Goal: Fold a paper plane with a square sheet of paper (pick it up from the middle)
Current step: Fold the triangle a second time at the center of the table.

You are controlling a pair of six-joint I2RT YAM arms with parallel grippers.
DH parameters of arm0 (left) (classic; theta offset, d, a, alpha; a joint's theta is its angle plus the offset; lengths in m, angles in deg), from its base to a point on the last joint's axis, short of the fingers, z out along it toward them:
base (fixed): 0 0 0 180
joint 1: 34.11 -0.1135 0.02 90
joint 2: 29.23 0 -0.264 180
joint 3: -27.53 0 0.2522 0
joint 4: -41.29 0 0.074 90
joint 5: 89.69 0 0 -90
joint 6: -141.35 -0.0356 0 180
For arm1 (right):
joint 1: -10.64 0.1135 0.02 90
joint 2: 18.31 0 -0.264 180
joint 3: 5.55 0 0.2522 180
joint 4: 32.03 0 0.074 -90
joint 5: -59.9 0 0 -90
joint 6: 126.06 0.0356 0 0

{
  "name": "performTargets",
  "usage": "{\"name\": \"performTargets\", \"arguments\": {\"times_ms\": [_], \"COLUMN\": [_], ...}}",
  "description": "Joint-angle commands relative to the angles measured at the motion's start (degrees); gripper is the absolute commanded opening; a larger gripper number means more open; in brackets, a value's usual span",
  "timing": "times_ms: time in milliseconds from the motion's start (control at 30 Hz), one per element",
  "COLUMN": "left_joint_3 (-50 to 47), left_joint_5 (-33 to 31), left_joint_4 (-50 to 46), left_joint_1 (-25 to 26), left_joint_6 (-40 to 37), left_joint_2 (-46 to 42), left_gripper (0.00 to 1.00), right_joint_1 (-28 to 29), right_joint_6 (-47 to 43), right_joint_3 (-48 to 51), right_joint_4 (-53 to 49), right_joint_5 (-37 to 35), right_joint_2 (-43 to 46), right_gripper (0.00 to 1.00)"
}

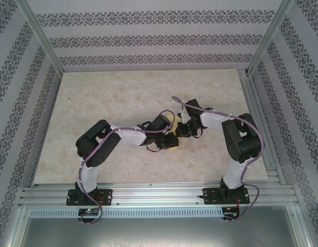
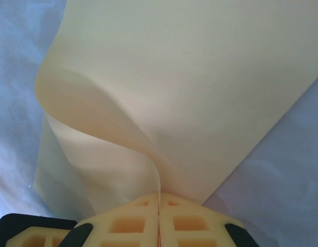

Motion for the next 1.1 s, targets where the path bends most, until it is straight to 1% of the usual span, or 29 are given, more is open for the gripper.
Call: {"name": "performTargets", "arguments": {"times_ms": [0, 367, 533, 833, 1067], "left_joint_3": [-1.15, -1.26, -1.36, 0.53, 0.37], "left_joint_5": [1.01, -1.49, -3.01, -2.47, -1.35], "left_joint_4": [2.05, -0.45, -2.46, -1.26, 0.74], "left_joint_1": [1.45, 2.52, 2.97, 3.01, 3.03], "left_joint_6": [0.86, 0.46, 0.07, -0.51, 0.26], "left_joint_2": [0.74, 4.03, 2.89, -1.12, -0.65], "left_gripper": [0.22, 0.21, 0.2, 0.21, 0.21], "right_joint_1": [-0.12, -0.12, 0.01, 0.01, 0.16], "right_joint_6": [-1.08, -0.97, -0.91, -1.26, -1.26], "right_joint_3": [-0.86, -0.58, -0.83, -0.67, -0.99], "right_joint_4": [1.04, 1.15, 1.13, 0.77, 0.78], "right_joint_5": [-1.44, -1.47, -1.56, -1.65, -1.5], "right_joint_2": [-2.01, -2.27, -2.15, -2.09, -2.35], "right_gripper": [0.08, 0.07, 0.07, 0.07, 0.07]}}
